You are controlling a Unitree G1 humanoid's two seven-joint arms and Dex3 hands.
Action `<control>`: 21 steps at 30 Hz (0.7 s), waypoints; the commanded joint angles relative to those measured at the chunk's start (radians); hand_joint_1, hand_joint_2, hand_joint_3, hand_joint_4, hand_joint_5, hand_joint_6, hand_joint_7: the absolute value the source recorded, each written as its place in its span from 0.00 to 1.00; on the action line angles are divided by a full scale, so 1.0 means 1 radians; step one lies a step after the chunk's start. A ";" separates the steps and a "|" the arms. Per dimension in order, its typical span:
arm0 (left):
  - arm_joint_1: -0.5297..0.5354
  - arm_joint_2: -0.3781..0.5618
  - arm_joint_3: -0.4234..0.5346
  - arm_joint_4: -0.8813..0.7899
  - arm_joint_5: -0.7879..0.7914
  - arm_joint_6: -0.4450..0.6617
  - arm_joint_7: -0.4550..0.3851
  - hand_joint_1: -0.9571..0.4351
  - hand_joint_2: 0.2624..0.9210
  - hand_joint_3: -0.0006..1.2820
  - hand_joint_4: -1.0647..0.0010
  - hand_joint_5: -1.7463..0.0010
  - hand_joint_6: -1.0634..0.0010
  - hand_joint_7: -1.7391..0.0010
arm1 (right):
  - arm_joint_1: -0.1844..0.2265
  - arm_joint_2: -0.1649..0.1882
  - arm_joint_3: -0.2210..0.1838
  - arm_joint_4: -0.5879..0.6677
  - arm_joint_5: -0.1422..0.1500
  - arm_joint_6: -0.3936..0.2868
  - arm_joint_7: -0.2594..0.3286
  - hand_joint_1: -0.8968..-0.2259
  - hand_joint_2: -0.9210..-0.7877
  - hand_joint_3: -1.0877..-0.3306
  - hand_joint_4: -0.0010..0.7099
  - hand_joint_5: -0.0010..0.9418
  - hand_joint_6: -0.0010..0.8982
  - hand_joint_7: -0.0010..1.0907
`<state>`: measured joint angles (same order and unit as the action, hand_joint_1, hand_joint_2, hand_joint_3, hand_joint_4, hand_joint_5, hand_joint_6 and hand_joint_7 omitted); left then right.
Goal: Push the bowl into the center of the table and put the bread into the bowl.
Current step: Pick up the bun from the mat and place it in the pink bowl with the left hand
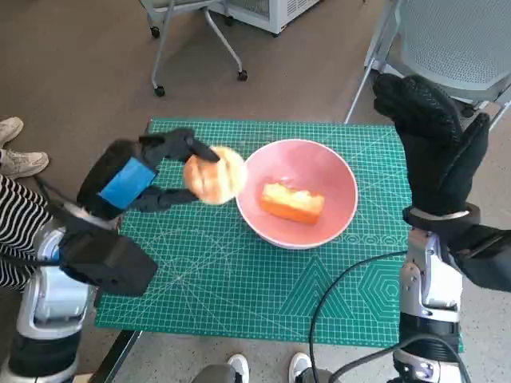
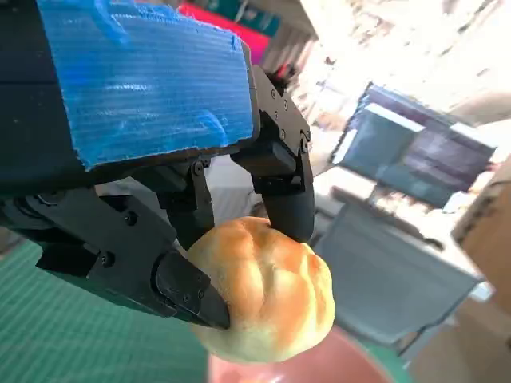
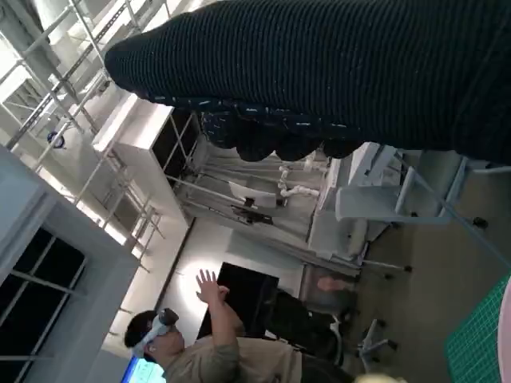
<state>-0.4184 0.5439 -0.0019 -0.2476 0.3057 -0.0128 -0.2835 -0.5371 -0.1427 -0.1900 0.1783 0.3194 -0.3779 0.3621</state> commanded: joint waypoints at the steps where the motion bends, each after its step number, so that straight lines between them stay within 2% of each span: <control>1: -0.049 -0.033 -0.039 0.029 0.021 -0.036 0.021 0.69 0.92 0.00 0.11 0.50 0.28 0.41 | 0.005 0.005 0.003 0.010 0.003 0.003 -0.004 0.35 0.00 0.61 0.26 0.00 0.06 0.52; 10: -0.143 -0.109 -0.140 0.125 0.077 -0.034 0.022 0.69 0.92 0.00 0.10 0.49 0.29 0.42 | 0.009 0.004 0.003 0.001 0.003 0.006 -0.006 0.34 0.00 0.61 0.26 0.00 0.06 0.51; 21: -0.238 -0.157 -0.228 0.299 0.124 -0.061 0.020 0.69 0.94 0.01 0.15 0.47 0.33 0.38 | 0.022 0.001 0.004 -0.015 -0.004 0.006 -0.009 0.34 0.00 0.61 0.26 0.00 0.05 0.51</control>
<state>-0.6247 0.3944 -0.2085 0.0053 0.4117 -0.0541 -0.2684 -0.5349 -0.1426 -0.1890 0.1656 0.3186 -0.3788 0.3604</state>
